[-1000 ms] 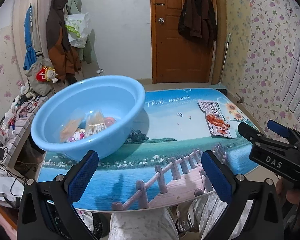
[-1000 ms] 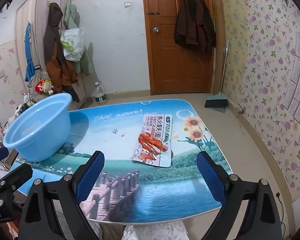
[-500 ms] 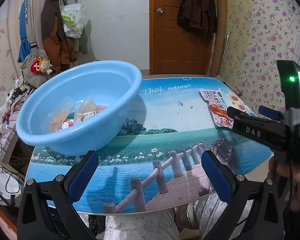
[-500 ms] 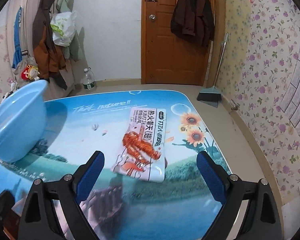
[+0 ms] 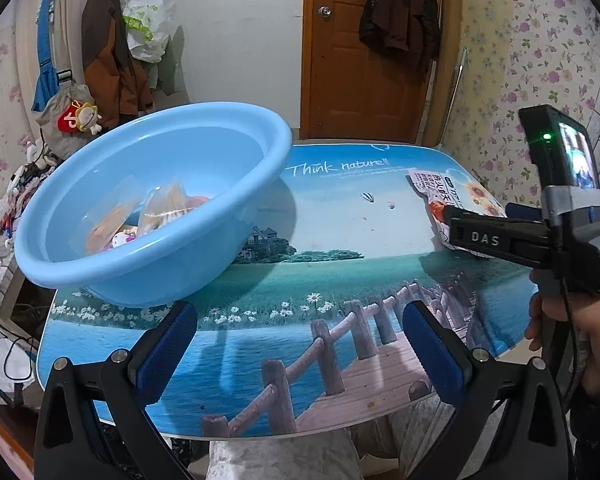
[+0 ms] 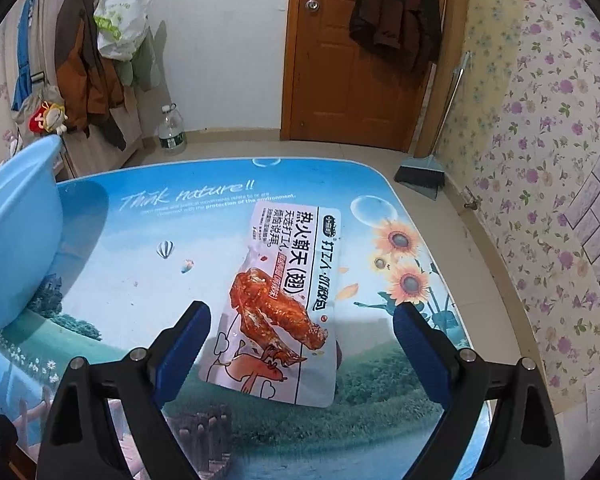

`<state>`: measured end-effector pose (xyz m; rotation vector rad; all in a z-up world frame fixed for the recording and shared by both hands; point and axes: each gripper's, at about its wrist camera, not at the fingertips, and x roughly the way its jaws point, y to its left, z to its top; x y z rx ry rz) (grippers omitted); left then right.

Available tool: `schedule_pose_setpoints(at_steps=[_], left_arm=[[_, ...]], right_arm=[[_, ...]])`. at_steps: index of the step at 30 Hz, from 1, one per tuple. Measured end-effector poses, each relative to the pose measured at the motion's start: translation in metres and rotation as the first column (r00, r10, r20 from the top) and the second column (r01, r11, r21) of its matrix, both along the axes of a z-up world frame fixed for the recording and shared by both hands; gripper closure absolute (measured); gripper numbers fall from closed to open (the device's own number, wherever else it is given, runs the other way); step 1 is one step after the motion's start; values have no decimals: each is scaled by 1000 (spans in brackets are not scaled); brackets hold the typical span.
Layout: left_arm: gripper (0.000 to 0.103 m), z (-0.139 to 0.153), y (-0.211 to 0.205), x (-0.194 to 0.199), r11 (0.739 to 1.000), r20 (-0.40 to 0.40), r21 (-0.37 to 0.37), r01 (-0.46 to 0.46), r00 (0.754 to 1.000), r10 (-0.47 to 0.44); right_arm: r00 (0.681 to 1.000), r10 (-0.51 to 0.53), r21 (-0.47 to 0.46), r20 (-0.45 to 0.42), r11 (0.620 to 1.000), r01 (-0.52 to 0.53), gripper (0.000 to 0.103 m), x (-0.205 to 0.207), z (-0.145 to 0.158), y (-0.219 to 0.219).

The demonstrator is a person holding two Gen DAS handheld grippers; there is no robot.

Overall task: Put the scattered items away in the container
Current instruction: 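Move the right gripper toward the snack packet on the table, then close the right gripper on the snack packet's edge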

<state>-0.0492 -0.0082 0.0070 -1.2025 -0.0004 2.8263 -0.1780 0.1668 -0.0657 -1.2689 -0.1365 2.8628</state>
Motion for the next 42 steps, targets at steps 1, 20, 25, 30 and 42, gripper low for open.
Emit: schedule_pose_setpoints(at_steps=[1, 20, 25, 30, 42], left_arm=[[0, 0, 1, 0, 1000, 0, -1, 3, 1000, -3], [0, -2, 10, -2, 1000, 6, -15, 13, 1000, -13], [0, -2, 14, -2, 1000, 8, -23, 18, 1000, -18], [0, 0, 18, -4, 999, 1, -33, 25, 1000, -25], [0, 7, 42, -12, 997, -18, -55, 62, 998, -63]], right_arm=[[1000, 1, 1, 8, 1000, -1, 9, -2, -2, 0], [993, 104, -127, 61, 987, -96, 44, -12, -26, 18], [991, 123, -144, 51, 983, -115, 47, -7, -26, 26], [987, 158, -138, 35, 979, -152, 47, 8, -27, 30], [963, 268, -131, 25, 956, -262, 47, 60, -25, 33]])
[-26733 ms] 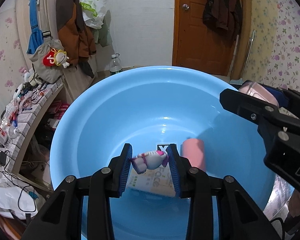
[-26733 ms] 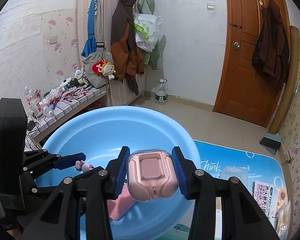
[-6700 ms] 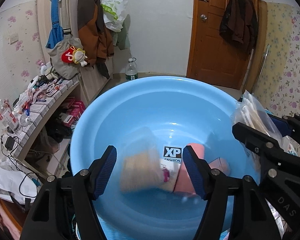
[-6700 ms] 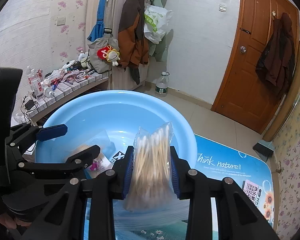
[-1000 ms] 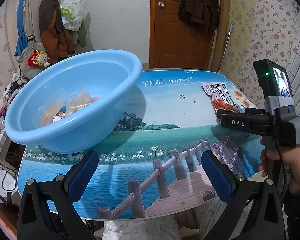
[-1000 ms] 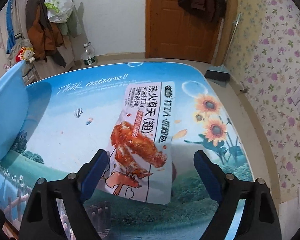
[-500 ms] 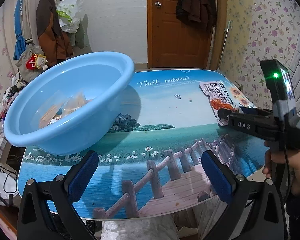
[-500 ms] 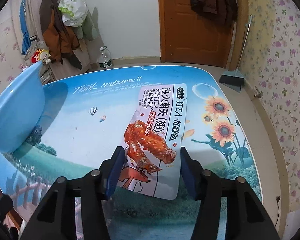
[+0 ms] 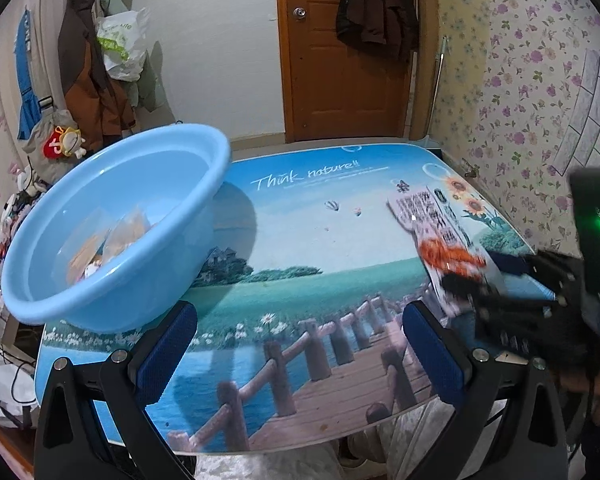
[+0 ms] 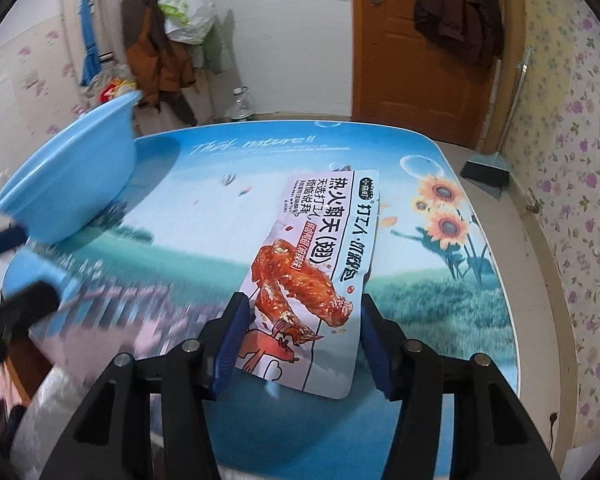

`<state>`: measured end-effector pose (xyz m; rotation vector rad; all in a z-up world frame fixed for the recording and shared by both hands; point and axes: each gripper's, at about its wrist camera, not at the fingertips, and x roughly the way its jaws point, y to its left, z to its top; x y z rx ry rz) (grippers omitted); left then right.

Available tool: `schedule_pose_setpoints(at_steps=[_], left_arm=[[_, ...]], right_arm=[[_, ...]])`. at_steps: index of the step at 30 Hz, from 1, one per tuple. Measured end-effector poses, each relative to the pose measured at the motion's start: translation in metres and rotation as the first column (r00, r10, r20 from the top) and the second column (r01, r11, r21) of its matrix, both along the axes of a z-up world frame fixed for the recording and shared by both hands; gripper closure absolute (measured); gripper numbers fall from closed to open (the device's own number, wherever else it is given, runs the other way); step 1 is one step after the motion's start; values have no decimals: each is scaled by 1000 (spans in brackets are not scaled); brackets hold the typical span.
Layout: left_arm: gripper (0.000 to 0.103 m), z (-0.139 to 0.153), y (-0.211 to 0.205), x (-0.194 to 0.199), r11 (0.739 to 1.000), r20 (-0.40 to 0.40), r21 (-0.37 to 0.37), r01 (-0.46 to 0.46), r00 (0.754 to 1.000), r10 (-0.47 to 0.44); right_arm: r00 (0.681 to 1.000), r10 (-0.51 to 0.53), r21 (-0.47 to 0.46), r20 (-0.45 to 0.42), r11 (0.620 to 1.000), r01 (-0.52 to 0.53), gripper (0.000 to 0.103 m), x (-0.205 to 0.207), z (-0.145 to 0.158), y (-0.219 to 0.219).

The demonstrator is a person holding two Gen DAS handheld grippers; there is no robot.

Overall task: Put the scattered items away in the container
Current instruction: 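Close the right gripper on the snack packet's edge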

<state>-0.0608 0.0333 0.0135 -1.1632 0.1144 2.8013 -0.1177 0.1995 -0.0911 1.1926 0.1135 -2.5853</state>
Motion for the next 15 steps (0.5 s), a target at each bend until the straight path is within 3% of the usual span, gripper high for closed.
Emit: schedule_pose_setpoints(at_steps=[7, 15], left_arm=[[0, 4, 21, -18, 999, -19, -12, 32, 999, -32], [0, -11, 58, -36, 994, 23, -48, 101, 995, -100]], right_arm=[[997, 77, 4, 4, 997, -77, 47, 39, 4, 6], [993, 113, -10, 9, 994, -113, 47, 59, 4, 15]])
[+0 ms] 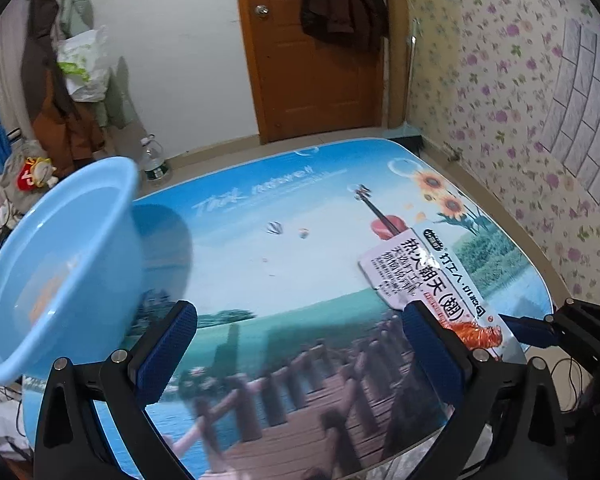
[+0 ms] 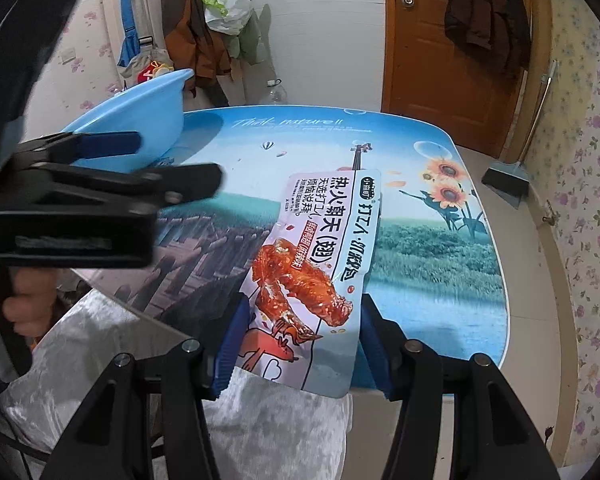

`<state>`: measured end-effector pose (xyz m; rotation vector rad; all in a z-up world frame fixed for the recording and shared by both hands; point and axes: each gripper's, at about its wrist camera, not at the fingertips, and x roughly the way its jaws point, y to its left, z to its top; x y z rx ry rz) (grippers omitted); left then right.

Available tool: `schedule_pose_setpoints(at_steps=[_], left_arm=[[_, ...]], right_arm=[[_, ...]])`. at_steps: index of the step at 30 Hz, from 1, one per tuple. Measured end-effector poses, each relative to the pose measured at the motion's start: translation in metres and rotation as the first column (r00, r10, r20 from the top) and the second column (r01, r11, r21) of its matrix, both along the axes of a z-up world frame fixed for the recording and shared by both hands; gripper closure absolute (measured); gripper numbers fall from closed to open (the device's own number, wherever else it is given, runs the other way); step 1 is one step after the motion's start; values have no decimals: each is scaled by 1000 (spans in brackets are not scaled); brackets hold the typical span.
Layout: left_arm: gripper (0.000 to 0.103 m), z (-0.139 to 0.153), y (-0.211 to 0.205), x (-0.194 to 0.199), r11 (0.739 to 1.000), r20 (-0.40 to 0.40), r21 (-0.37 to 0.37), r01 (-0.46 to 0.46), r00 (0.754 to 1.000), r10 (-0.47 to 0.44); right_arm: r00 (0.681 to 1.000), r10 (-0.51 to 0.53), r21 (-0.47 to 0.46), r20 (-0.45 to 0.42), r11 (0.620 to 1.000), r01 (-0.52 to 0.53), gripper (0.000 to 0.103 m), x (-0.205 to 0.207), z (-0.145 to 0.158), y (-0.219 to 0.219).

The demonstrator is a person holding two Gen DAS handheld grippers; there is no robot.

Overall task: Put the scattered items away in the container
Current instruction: 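Close the right gripper on the snack packet's edge, then slide the snack packet across the mat toward the left gripper with the right gripper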

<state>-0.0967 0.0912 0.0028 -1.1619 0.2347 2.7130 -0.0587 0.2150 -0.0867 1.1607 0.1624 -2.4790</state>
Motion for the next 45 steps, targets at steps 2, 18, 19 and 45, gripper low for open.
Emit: schedule_pose_setpoints(at_steps=[2, 18, 19, 45], left_arm=[[0, -5, 6, 0, 1000, 17, -1, 11, 1000, -11], [0, -27, 34, 6, 998, 98, -17, 60, 993, -58], [0, -27, 34, 7, 998, 97, -16, 61, 993, -59], [0, -34, 36, 27, 998, 112, -26, 65, 992, -62]], right_arm=[[1000, 7, 0, 1, 1000, -7, 47, -1, 0, -1], [999, 51, -54, -6, 997, -51, 47, 12, -1, 21], [999, 46, -65, -4, 997, -46, 47, 11, -1, 22], [997, -70, -51, -15, 996, 69, 43, 11, 2, 62]])
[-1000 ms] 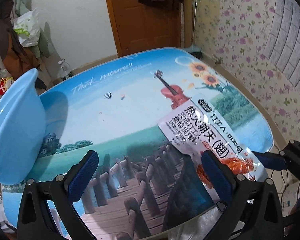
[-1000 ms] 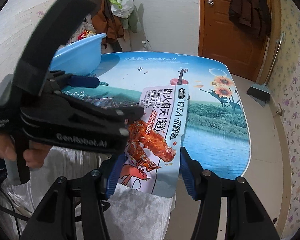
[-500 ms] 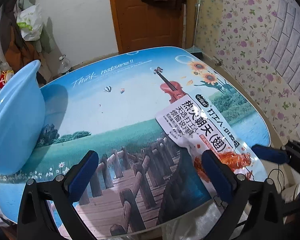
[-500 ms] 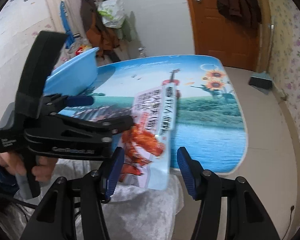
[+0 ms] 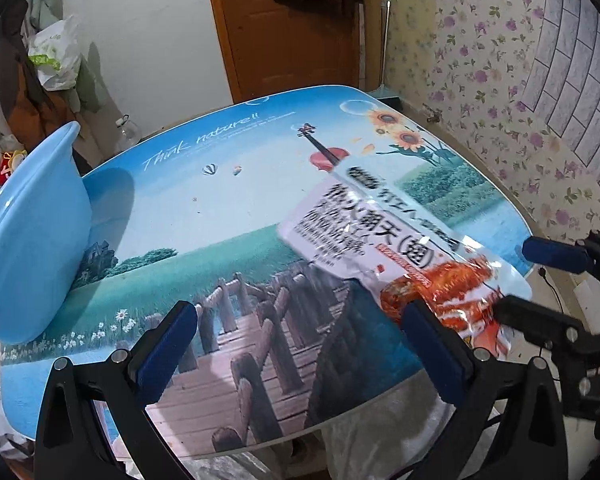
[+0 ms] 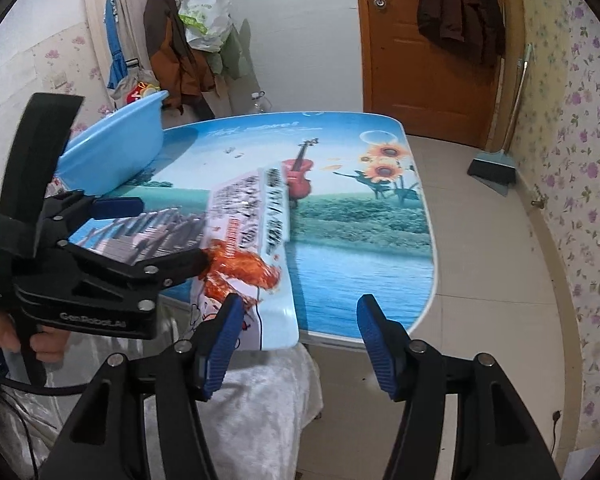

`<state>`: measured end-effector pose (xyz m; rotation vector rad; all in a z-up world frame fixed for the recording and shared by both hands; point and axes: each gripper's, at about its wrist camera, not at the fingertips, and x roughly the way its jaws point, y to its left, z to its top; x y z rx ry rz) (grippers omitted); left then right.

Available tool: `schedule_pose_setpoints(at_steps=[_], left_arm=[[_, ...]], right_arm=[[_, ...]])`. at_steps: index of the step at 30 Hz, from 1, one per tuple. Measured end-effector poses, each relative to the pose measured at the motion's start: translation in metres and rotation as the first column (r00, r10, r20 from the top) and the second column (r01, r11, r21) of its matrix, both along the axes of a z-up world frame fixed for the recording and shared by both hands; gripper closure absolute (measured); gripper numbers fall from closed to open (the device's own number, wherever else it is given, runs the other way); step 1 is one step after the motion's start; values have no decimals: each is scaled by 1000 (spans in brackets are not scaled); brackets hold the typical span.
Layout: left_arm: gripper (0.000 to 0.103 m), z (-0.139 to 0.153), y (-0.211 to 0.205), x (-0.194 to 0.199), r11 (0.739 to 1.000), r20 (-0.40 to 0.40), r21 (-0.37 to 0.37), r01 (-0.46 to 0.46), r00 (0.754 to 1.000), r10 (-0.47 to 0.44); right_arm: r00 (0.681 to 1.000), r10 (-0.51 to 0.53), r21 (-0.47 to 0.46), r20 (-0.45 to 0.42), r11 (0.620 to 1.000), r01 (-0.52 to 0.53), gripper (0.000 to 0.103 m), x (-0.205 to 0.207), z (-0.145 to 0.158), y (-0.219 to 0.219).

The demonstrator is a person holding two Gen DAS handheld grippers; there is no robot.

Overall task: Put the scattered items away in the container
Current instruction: 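Slide the snack packet across the mat toward the left gripper with the right gripper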

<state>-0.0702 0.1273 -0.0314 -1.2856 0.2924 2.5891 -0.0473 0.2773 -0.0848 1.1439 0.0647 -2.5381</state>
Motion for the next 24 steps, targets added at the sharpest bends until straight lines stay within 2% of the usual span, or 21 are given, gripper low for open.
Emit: schedule_pose_setpoints(at_steps=[6, 15, 20, 24], left_arm=[[0, 2, 11, 7, 1000, -2, 1, 29, 1000, -29], [0, 6, 20, 12, 998, 9, 22, 63, 998, -63], [0, 9, 18, 11, 998, 20, 29, 63, 998, -64], [0, 15, 6, 7, 999, 0, 18, 30, 1000, -30]], right_arm=[[999, -47, 28, -1, 999, 47, 43, -9, -2, 12], [999, -52, 61, -15, 997, 52, 43, -37, -7, 18], [999, -46, 78, -24, 996, 48, 44, -47, -9, 14], [999, -49, 48, -24, 998, 50, 43, -47, -7, 18]])
